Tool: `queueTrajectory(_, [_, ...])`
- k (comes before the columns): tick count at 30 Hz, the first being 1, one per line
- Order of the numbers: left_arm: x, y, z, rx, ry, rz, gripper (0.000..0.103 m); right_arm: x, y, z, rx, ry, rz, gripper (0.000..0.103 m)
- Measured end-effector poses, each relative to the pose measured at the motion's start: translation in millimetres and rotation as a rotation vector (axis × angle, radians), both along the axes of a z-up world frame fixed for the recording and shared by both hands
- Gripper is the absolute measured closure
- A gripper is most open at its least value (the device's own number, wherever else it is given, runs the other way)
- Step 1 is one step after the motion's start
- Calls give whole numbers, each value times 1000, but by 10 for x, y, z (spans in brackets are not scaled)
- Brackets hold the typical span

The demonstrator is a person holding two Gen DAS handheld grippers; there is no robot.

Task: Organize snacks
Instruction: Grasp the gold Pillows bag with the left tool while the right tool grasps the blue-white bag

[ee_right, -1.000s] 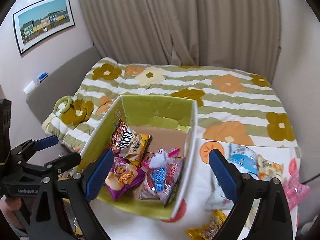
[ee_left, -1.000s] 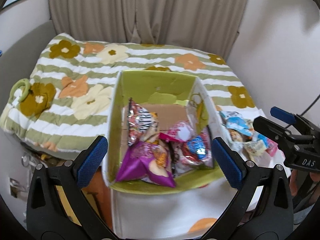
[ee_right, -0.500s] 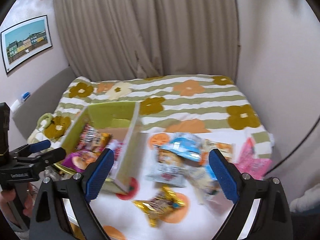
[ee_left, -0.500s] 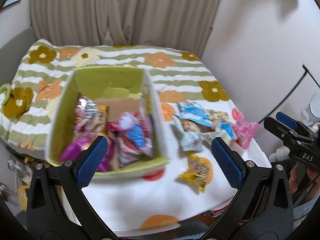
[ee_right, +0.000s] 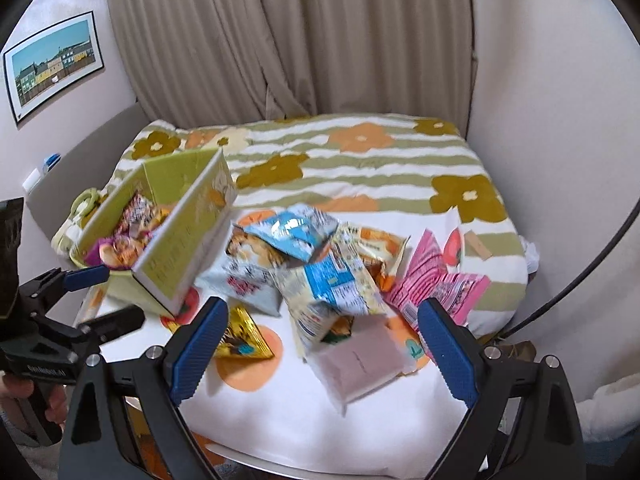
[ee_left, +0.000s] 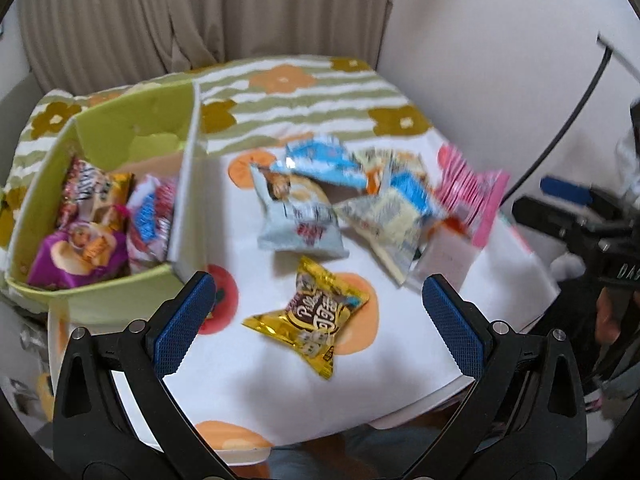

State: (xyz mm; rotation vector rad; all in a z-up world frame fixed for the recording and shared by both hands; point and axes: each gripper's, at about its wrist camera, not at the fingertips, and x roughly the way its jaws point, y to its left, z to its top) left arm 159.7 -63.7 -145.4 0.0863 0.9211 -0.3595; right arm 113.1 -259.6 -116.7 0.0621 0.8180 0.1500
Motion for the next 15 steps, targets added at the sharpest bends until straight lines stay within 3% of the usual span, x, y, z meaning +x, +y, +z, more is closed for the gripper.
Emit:
queueTrajectory(6, [117, -251, -506, 145, 14, -45, 1, 210, -109, -501, 53, 78, 44, 8])
queueTrajectory(15, [284, -326, -975, 197, 79, -88, 6, 507, -69, -1075, 155, 164, 94, 8])
